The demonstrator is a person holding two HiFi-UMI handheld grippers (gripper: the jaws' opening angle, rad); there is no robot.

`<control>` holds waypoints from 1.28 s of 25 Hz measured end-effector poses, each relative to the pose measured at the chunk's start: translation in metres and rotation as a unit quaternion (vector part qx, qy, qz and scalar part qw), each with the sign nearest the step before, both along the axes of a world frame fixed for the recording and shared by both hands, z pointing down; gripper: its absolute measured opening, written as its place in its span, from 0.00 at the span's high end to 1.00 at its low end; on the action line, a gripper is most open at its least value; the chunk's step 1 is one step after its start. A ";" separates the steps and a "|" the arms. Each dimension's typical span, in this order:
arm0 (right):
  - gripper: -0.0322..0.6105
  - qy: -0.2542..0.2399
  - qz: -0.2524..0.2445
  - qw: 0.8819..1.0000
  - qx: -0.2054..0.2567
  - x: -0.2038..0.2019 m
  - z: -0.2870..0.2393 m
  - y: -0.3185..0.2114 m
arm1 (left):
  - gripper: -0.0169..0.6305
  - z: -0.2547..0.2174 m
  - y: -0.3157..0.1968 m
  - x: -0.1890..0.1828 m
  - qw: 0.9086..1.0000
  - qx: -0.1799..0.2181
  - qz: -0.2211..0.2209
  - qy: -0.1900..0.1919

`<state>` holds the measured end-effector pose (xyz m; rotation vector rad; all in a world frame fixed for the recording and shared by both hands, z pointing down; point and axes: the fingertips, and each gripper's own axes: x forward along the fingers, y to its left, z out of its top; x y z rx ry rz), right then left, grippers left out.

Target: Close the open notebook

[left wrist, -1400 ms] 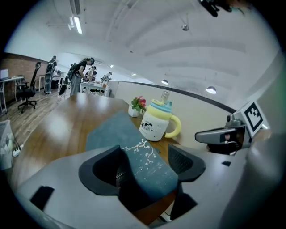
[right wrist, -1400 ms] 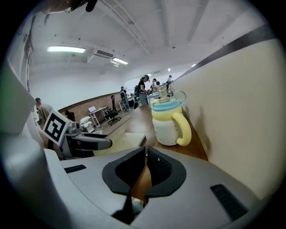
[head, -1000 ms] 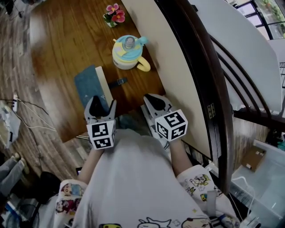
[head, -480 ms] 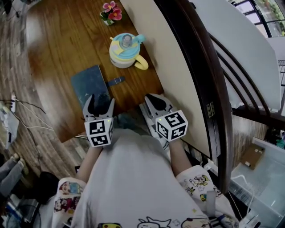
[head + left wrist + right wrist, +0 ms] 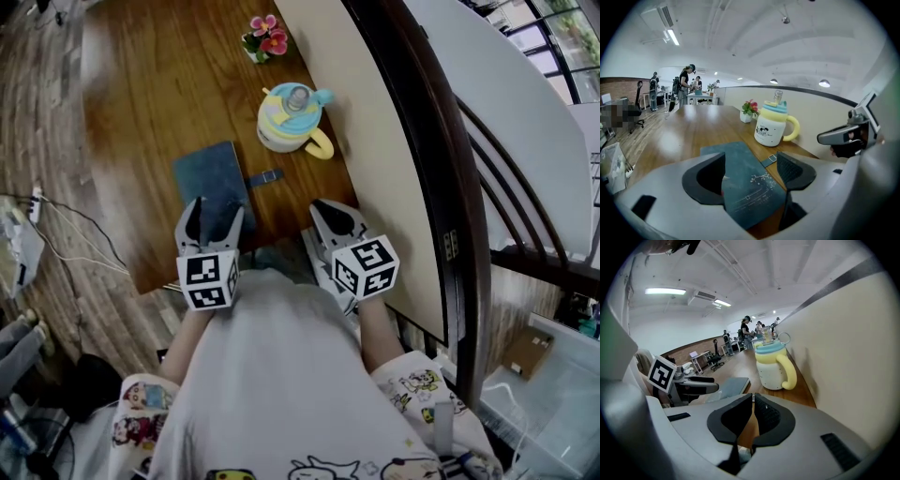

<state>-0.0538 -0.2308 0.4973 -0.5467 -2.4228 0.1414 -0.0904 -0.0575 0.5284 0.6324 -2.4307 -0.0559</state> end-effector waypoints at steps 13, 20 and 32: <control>0.93 -0.045 -0.084 0.995 -0.014 -0.032 -0.033 0.071 | 0.48 -0.056 0.091 -0.010 0.993 0.008 -0.103 -0.060; 0.93 -0.072 -0.127 0.989 -0.021 -0.046 -0.049 0.104 | 0.57 -0.095 0.130 -0.011 0.985 0.029 -0.140 -0.100; 0.93 -0.132 -0.155 0.978 -0.048 -0.058 -0.102 0.129 | 0.85 -0.155 0.139 -0.006 0.979 0.029 -0.126 -0.156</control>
